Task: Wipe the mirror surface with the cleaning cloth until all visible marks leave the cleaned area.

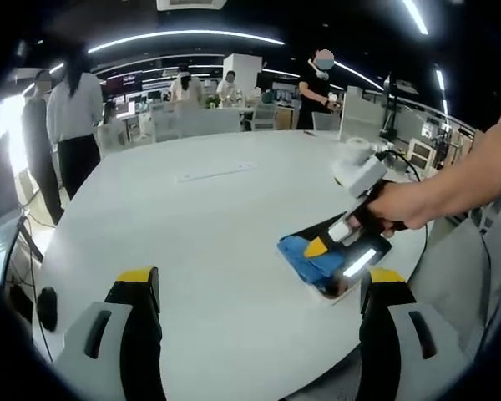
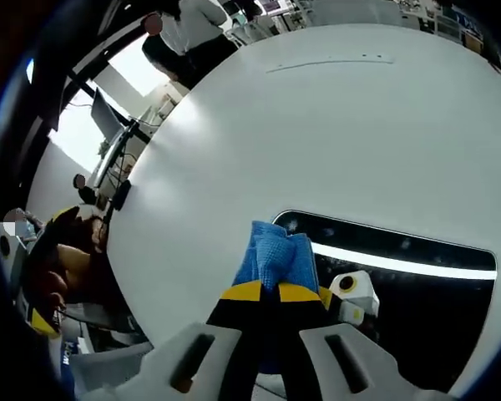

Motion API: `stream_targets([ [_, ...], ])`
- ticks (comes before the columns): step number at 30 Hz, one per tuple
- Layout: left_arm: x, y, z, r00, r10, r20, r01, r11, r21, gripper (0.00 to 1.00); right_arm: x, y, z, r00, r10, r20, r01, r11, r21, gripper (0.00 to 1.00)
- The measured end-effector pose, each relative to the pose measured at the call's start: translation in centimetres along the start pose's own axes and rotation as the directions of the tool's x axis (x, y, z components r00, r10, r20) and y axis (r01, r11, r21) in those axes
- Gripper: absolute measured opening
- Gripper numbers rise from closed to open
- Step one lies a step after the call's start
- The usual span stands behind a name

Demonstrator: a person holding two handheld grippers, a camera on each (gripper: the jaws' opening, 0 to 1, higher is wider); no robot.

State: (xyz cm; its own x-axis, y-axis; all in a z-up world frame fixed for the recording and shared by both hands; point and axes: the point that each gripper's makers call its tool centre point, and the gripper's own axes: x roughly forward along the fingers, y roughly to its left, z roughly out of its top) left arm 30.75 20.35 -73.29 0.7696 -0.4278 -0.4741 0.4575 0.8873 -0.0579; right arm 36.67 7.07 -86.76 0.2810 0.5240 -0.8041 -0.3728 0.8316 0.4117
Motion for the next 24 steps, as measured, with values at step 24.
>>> stream_targets([
  [24, 0.5, -0.1, 1.2, 0.999, 0.013, 0.04, -0.012, 1.0, -0.02, 0.99, -2.2, -3.1, -1.2, 1.0, -0.015, 0.022, 0.014, 1.0, 0.004, 0.0],
])
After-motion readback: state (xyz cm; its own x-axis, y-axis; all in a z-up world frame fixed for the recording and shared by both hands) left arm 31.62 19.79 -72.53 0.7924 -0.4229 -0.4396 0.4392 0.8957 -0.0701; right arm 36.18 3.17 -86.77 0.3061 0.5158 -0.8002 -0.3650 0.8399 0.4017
